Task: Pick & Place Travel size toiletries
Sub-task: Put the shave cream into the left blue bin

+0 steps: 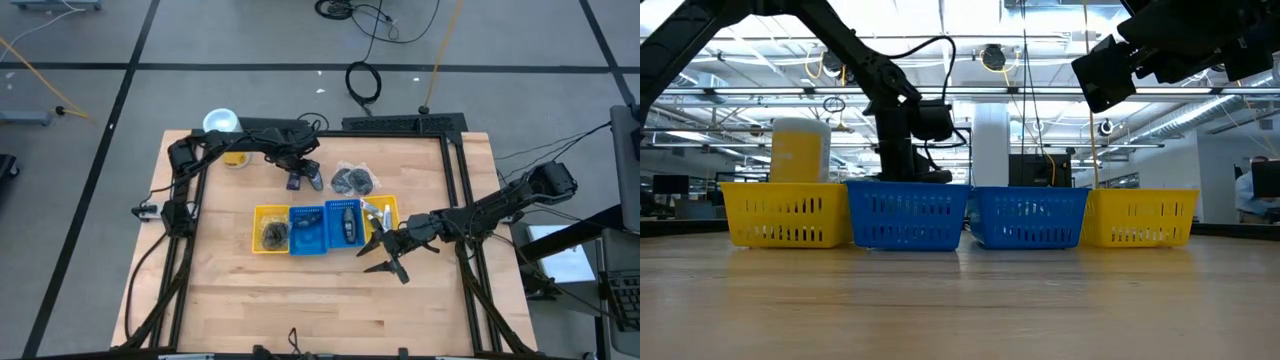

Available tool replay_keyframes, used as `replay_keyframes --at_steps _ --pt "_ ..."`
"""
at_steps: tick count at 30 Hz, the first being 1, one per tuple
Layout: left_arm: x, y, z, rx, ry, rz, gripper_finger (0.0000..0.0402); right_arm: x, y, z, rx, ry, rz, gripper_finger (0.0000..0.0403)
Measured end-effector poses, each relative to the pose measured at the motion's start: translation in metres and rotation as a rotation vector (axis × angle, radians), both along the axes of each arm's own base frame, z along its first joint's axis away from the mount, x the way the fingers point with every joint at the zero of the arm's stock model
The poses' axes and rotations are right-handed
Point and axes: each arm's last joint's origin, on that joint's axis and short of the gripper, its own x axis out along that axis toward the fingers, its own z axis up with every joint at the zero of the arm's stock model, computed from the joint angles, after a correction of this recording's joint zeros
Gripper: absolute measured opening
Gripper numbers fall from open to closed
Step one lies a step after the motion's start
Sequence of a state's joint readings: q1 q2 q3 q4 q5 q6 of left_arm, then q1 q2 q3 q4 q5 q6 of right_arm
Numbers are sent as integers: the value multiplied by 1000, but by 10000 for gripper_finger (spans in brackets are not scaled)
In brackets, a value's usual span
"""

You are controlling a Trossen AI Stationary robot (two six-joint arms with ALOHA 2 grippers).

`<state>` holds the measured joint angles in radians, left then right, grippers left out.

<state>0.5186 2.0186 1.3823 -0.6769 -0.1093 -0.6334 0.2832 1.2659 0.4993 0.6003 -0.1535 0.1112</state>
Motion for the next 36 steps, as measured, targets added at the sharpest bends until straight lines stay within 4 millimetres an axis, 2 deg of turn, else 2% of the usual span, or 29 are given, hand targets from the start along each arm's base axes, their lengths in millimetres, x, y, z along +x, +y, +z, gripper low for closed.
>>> replay_keyframes --at_steps 16,25,28,33,36 --pt "0 0 -3 -5 16 -33 182 0 0 0 0 0 0 210" --pt "-1 -1 -3 -5 27 -51 83 0 0 0 0 0 0 210" --pt "-1 -1 -2 -7 27 -64 84 0 0 0 0 0 0 210" --pt "-3 -4 0 -43 43 -84 121 0 0 0 0 0 0 210" --pt "-6 -8 4 -53 63 -94 122 0 0 0 0 0 0 210"
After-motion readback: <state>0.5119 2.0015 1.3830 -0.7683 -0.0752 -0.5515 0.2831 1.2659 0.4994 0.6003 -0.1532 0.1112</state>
